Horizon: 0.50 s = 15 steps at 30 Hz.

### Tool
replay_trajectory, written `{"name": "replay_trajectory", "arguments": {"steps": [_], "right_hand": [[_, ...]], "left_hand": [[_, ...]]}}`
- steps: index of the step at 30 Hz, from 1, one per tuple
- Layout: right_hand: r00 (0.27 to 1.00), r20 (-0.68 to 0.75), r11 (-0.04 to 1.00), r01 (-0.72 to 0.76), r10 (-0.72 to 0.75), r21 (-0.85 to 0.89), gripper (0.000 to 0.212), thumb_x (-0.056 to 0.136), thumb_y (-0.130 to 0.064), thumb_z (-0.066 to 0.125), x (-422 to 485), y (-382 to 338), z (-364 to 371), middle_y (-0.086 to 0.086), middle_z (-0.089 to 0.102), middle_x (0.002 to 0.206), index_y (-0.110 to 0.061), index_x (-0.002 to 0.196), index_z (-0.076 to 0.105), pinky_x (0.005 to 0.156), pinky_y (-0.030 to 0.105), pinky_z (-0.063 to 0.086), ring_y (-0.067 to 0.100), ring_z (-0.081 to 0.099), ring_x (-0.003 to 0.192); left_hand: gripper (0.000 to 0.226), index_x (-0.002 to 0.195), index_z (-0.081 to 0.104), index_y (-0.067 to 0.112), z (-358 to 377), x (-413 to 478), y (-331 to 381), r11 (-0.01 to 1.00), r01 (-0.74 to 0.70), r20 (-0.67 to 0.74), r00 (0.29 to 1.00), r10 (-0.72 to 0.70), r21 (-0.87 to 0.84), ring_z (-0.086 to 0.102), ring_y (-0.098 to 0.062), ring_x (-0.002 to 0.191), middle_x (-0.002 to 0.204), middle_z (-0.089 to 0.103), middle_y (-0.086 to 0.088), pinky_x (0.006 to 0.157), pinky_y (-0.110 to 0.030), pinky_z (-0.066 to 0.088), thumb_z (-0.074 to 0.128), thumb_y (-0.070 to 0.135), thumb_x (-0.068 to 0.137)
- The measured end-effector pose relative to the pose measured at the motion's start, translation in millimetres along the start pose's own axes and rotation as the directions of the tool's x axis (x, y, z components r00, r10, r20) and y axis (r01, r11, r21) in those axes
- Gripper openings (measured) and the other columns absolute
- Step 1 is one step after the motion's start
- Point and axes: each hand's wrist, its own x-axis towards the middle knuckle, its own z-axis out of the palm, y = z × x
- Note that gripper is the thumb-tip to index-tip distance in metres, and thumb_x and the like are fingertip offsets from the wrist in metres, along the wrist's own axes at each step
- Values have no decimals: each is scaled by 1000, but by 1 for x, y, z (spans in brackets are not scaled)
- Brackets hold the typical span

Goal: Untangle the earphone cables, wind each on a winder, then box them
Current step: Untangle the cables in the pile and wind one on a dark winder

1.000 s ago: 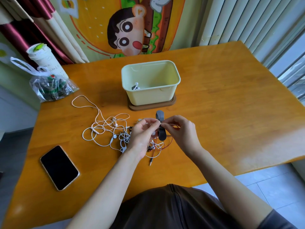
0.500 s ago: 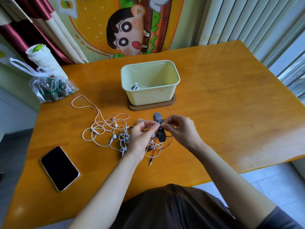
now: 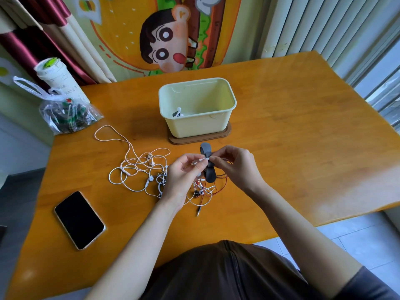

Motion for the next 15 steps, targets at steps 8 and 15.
{"name": "replay_trajectory", "arguments": {"steps": [8, 15], "right_hand": [[999, 8, 999, -36, 36, 17, 6, 82, -17, 72, 2, 0, 6, -4, 71, 81, -15, 78, 68, 75, 25, 55, 7, 67, 79], [998, 26, 989, -59, 56, 135, 14, 82, -11, 71, -2, 3, 6, 2, 73, 81, -22, 74, 66, 78, 37, 57, 15, 70, 80]], "left_hand": [[11, 77, 66, 16, -1, 2, 1, 999, 15, -75, 997, -17, -30, 66, -11, 84, 80, 70, 4, 72, -27, 53, 69, 7, 83], [13, 72, 67, 17, 0, 2, 2, 996, 62, -68, 995, -67, -67, 61, -21, 85, 68, 68, 9, 75, -35, 46, 71, 8, 81]]}}
